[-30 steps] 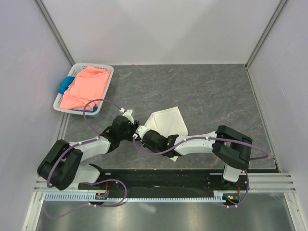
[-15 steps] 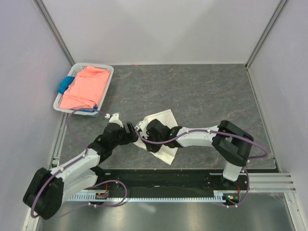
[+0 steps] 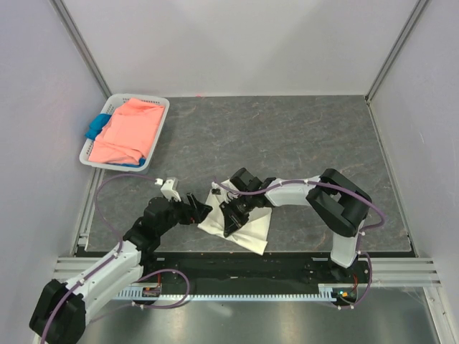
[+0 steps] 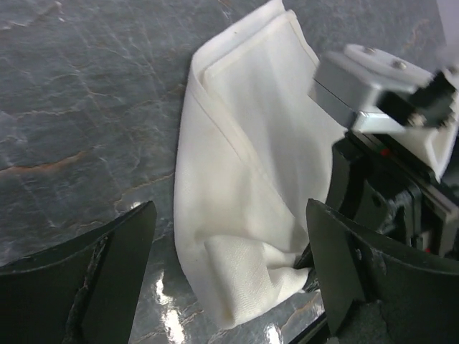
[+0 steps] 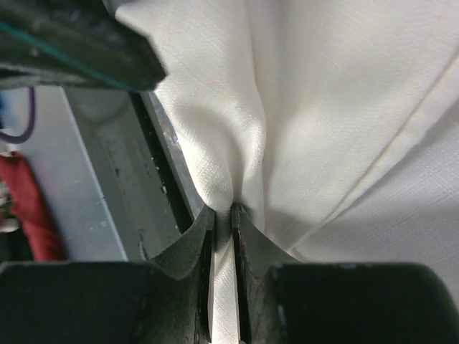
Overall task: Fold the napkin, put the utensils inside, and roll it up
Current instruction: Roll the napkin with the utensil
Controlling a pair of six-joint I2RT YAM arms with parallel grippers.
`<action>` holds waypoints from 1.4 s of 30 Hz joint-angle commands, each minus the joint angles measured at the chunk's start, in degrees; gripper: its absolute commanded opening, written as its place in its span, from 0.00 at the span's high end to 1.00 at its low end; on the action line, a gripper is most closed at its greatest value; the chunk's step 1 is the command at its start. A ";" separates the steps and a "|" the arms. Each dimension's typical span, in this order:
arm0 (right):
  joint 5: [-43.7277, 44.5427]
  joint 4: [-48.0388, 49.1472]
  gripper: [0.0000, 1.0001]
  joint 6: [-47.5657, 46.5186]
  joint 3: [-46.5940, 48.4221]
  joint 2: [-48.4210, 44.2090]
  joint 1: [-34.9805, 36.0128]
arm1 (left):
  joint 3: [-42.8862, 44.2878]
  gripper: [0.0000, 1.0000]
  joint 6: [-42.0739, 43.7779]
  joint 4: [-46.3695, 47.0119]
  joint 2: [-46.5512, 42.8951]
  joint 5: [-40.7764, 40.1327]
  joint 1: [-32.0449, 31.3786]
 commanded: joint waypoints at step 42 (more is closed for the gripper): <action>-13.22 -10.86 0.84 3.08 7.60 10.05 -10.88 | 8.69 0.98 0.30 -6.09 25.06 10.28 -1.09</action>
